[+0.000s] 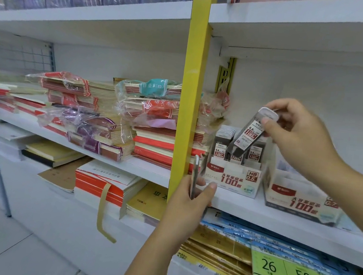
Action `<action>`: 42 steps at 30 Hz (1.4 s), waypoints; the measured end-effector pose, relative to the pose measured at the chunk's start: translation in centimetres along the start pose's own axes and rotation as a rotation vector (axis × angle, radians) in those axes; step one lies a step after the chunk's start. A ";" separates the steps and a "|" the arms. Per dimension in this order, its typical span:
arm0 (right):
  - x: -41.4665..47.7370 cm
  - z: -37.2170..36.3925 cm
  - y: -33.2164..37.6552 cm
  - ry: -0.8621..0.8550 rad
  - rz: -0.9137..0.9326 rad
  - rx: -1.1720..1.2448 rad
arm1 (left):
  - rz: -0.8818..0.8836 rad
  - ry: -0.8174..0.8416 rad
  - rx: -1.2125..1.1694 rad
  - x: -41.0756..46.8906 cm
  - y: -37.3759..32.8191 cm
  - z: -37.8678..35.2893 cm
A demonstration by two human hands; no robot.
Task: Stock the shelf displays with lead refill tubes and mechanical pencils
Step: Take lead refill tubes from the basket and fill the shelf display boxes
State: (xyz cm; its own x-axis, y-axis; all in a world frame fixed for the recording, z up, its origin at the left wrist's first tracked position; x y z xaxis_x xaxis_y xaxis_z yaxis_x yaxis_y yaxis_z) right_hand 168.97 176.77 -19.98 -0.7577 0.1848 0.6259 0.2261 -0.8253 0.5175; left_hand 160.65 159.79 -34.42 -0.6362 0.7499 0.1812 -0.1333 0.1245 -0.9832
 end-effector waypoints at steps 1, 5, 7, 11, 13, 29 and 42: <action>0.3 0.1 -0.1 0.014 0.019 -0.103 | -0.007 -0.015 -0.010 0.1 0.1 0.1; 1.1 -0.8 -0.8 0.122 0.041 -0.402 | -0.014 -0.004 -0.030 0.4 0.4 0.7; 1.3 -1.1 -1.4 0.138 0.043 -0.458 | -0.024 0.026 -0.028 0.4 0.5 0.8; 1.9 -1.6 -2.3 0.185 -0.029 -0.428 | -0.048 0.027 -0.004 0.1 0.2 0.9; 2.0 -2.0 -2.6 0.209 -0.034 -0.462 | -0.067 0.025 -0.007 0.0 0.1 0.9; -1.3 -2.2 1.2 0.273 -0.138 0.040 | -0.190 -0.034 0.203 1.6 -1.0 -2.2; 0.8 3.3 0.4 0.051 0.015 -0.439 | -0.378 -0.193 0.840 3.1 1.0 -2.4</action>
State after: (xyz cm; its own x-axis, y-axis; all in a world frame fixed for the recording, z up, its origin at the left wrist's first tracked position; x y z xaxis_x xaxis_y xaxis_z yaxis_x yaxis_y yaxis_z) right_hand 170.49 178.39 -17.35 -0.7883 0.1537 0.5957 -0.0362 -0.9782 0.2045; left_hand 160.32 163.81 -34.87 -0.5433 0.6257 0.5598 -0.8136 -0.2281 -0.5348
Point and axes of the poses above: each hand's wrist, its own x-axis towards the middle knuckle, its own z-axis out of the back of the hand, y = z × x, the point moved 2 cm from there along x, towards the middle knuckle, and after that the axes turned 14 degrees about y, right-handed, at the moved point
